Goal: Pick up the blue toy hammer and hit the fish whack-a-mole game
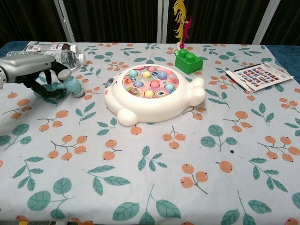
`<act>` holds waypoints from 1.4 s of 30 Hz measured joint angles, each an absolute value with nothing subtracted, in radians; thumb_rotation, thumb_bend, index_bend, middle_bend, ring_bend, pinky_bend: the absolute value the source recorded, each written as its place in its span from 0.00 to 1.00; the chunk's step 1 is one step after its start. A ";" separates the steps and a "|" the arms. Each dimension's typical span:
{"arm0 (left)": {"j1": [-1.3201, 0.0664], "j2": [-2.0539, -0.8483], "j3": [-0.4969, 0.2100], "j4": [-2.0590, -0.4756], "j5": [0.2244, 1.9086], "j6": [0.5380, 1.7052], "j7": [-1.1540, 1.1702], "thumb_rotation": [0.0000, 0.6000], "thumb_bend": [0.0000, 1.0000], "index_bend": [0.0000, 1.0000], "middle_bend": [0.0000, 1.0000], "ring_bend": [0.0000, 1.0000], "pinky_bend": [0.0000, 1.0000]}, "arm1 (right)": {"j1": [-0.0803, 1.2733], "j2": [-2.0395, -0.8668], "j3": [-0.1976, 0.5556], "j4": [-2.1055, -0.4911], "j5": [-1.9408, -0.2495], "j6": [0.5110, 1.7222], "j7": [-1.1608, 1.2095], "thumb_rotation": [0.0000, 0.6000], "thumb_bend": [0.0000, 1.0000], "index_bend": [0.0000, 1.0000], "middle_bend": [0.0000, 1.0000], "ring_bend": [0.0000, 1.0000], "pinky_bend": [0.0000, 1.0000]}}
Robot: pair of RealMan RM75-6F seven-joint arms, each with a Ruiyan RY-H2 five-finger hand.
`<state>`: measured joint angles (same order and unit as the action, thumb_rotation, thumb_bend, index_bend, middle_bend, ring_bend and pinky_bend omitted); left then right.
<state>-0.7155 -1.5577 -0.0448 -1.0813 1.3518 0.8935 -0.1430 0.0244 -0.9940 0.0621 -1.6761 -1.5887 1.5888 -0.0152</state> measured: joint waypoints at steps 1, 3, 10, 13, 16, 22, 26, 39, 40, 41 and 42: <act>-0.715 -1.556 -0.045 -1.086 1.352 0.892 -0.141 0.92 0.51 0.38 0.37 0.26 0.39 | 0.024 -0.994 0.062 -1.676 -1.588 1.589 -0.015 1.00 0.13 0.04 0.17 0.00 0.00; -0.713 -1.552 -0.047 -1.091 1.352 0.890 -0.137 0.91 0.50 0.36 0.35 0.25 0.39 | 0.024 -0.994 0.062 -1.676 -1.588 1.588 -0.013 1.00 0.13 0.04 0.17 0.00 0.00; -0.706 -1.533 -0.052 -1.124 1.350 0.888 -0.112 0.91 0.47 0.31 0.33 0.23 0.38 | 0.025 -0.994 0.062 -1.677 -1.589 1.588 -0.015 1.00 0.13 0.04 0.17 0.00 0.00; -0.705 -1.523 -0.054 -1.140 1.338 0.872 -0.094 0.91 0.43 0.27 0.29 0.21 0.37 | 0.025 -0.994 0.062 -1.676 -1.589 1.588 -0.015 1.00 0.13 0.04 0.17 0.00 0.00; -0.705 -1.514 -0.061 -1.158 1.318 0.858 -0.073 0.91 0.36 0.24 0.27 0.19 0.36 | 0.024 -0.995 0.061 -1.676 -1.590 1.590 -0.014 1.00 0.13 0.04 0.17 0.00 0.00; -0.697 -1.509 -0.079 -1.178 1.302 0.871 -0.051 0.90 0.31 0.22 0.24 0.17 0.35 | 0.024 -0.994 0.062 -1.675 -1.590 1.591 -0.013 1.00 0.13 0.04 0.17 0.00 0.00; -0.688 -1.492 -0.085 -1.200 1.299 0.884 -0.052 0.89 0.30 0.15 0.19 0.13 0.32 | 0.024 -0.993 0.063 -1.675 -1.589 1.591 -0.012 1.00 0.13 0.04 0.17 0.00 0.00; -0.488 -1.318 -0.118 -1.353 1.310 1.248 -0.111 1.00 0.25 0.16 0.18 0.08 0.16 | 0.050 -0.963 0.061 -1.652 -1.576 1.528 0.100 1.00 0.16 0.04 0.16 0.00 0.00; -0.450 -1.300 -0.117 -1.368 1.309 1.300 -0.103 1.00 0.25 0.17 0.18 0.08 0.15 | 0.056 -0.961 0.059 -1.645 -1.577 1.516 0.126 1.00 0.16 0.04 0.16 0.00 0.00; -0.420 -1.286 -0.114 -1.380 1.308 1.338 -0.096 1.00 0.25 0.17 0.18 0.08 0.14 | 0.061 -0.961 0.057 -1.639 -1.579 1.508 0.145 1.00 0.16 0.04 0.15 0.00 0.00; -0.389 -1.272 -0.109 -1.393 1.307 1.374 -0.088 1.00 0.25 0.18 0.18 0.08 0.13 | 0.066 -0.962 0.055 -1.633 -1.583 1.501 0.162 1.00 0.16 0.04 0.15 0.00 0.00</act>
